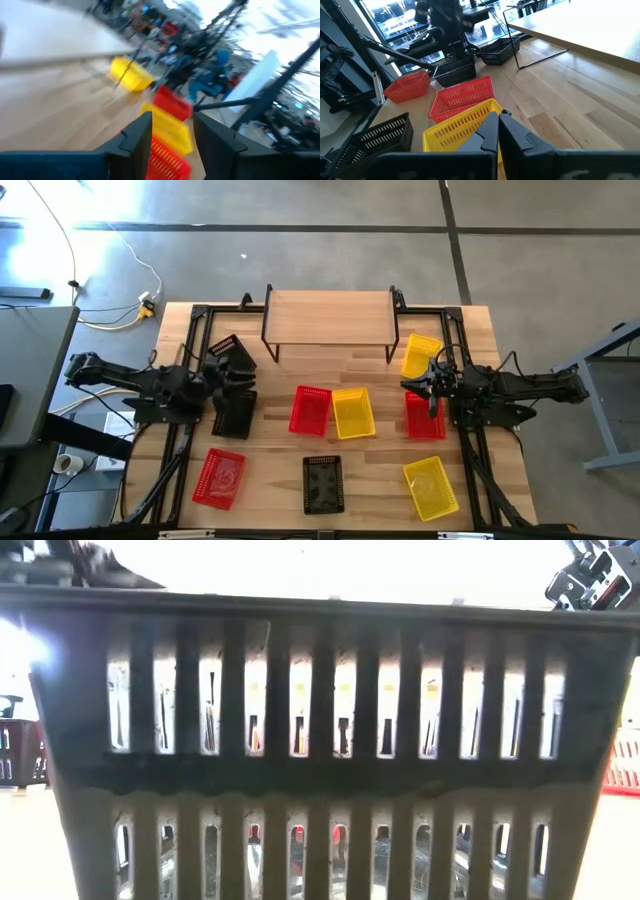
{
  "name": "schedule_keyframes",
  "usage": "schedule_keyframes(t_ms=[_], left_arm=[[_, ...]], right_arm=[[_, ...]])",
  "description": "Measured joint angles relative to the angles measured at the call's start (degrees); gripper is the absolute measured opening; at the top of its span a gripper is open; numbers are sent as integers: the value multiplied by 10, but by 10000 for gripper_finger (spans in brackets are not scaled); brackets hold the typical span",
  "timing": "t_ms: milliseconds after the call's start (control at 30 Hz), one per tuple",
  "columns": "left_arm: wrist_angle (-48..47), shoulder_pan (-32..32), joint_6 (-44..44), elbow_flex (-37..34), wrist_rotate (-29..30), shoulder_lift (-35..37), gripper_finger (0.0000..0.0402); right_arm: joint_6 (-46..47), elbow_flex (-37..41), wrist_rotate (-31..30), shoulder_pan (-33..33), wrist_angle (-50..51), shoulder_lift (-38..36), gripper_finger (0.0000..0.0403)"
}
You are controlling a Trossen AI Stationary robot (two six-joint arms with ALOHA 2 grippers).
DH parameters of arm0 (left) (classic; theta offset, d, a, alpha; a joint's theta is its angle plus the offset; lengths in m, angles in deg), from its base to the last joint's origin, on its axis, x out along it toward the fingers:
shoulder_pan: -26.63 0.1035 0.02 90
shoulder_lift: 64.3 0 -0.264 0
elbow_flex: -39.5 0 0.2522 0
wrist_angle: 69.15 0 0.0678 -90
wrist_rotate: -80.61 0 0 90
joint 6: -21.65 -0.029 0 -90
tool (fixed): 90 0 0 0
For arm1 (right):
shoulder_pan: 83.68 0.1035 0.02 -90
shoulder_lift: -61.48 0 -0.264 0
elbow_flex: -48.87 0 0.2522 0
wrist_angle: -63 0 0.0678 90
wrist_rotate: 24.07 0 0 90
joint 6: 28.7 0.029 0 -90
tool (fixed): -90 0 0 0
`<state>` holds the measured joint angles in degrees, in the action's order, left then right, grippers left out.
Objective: Stack baskets on shelf by color
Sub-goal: Put the middle left black basket on the shelf
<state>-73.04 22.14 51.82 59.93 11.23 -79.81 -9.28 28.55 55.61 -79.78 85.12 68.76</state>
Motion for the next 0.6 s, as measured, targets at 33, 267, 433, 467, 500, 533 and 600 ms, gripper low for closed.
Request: schedule_keyframes(t_ms=[33,267,433,467,500,533,600], left_arm=[[-9,0,-20,20,-7,-2,134],[-232,0,-84,193,-61,-54,134],[-381,0,-84,295,-107,-114,134],[-404,0,-83,310,-116,-124,134],[-425,0,-83,323,-125,-134,134],[-444,0,-83,334,-134,-145,134],[-479,0,-73,350,-155,-165,134]], right_arm=[[0,0,0,0,0,0,0],[0,0,0,0,0,0,0],[0,0,0,0,0,0,0],[0,0,0,0,0,0,0],[0,0,0,0,0,0,0],[0,0,0,0,0,0,0],[0,0,0,0,0,0,0]])
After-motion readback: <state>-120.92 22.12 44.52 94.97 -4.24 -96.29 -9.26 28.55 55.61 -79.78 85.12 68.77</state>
